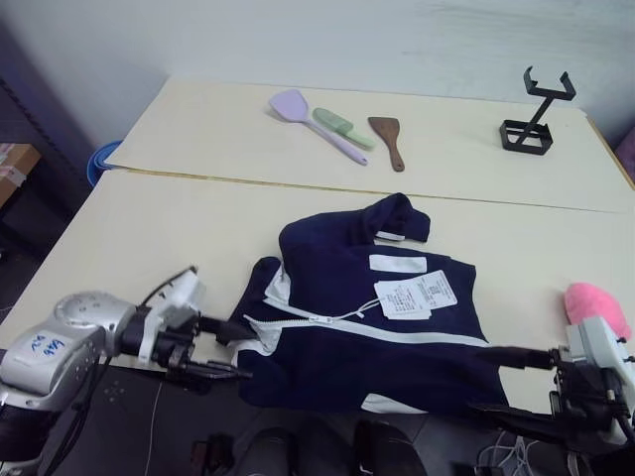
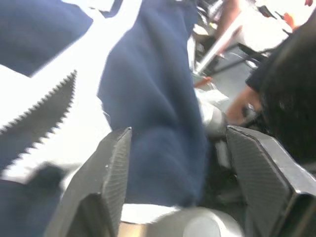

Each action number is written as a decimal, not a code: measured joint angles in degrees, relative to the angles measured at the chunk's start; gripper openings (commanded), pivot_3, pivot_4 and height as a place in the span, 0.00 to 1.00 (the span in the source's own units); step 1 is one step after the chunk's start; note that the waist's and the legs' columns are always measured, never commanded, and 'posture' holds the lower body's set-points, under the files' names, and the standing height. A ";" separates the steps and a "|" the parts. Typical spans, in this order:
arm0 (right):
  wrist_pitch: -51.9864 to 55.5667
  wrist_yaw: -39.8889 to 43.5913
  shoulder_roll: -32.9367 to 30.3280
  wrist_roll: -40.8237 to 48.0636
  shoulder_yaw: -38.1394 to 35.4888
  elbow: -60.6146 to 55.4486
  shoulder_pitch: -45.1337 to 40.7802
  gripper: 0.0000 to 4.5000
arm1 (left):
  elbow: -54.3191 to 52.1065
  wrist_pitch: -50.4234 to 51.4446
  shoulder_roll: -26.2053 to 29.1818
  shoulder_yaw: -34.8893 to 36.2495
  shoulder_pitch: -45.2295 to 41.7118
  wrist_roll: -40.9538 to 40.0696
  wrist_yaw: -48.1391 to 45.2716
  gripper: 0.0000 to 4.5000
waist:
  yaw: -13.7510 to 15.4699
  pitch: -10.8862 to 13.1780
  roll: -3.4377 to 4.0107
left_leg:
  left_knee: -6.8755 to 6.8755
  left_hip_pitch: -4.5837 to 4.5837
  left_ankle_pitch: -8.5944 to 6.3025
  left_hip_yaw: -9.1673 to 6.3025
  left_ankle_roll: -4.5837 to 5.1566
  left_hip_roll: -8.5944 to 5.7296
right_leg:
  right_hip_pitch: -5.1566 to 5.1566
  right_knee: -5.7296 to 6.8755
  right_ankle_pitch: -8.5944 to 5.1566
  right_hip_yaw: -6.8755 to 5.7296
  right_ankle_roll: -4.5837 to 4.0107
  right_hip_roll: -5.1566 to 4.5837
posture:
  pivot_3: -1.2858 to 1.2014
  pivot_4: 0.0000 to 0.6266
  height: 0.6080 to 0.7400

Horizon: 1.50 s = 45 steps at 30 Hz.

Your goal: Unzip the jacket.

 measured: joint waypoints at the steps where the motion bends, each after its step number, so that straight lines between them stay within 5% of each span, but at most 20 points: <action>1: -0.98 -2.47 0.28 -1.28 2.19 -0.29 -4.74 1.00 | 1.42 -1.51 -1.83 -0.12 -2.55 0.60 0.27 0.97 | -0.05 -0.02 -0.03 | 0.00 0.04 0.00 0.04 -0.01 -0.02 | 0.00 0.01 0.01 0.02 0.02 0.00 | 0.52 0.24 1.00; 7: -11.23 -12.87 1.68 -22.83 24.78 5.41 -24.76 1.00 | 5.61 -12.25 -12.91 -5.18 -11.46 6.74 2.78 1.00 | -0.06 -0.02 -0.01 | -0.05 -0.16 0.00 0.26 -0.11 -0.11 | -0.33 0.41 -0.02 -0.19 -0.03 0.56 | 0.52 0.24 1.00; 14: -15.21 -15.70 7.83 -35.60 42.13 14.03 -33.13 1.00 | 12.64 -23.50 -19.41 -10.06 -14.31 14.03 3.00 1.00 | -0.04 0.00 -0.04 | 0.04 -0.26 0.06 0.32 0.04 -0.18 | -0.35 0.37 0.04 -0.34 0.08 0.56 | 0.52 0.24 1.00; 25: -18.20 -20.72 11.61 -43.38 43.88 18.71 -36.08 1.00 | 23.21 -36.62 -24.64 -13.16 -12.93 24.64 9.47 1.00 | -0.12 -0.01 -0.03 | 0.05 -0.17 0.13 0.30 0.07 -0.15 | -0.25 0.39 0.07 -0.37 0.14 0.50 | 0.52 0.24 1.00; 45: -34.35 -24.75 10.98 -57.52 43.98 29.65 -38.37 1.00 | 28.87 -37.71 -28.18 -13.78 -13.72 26.70 12.42 1.00 | -0.07 -0.03 -0.02 | 0.10 -0.03 0.17 0.26 0.15 -0.21 | -0.06 0.40 0.10 -0.38 0.18 0.40 | 0.52 0.24 1.00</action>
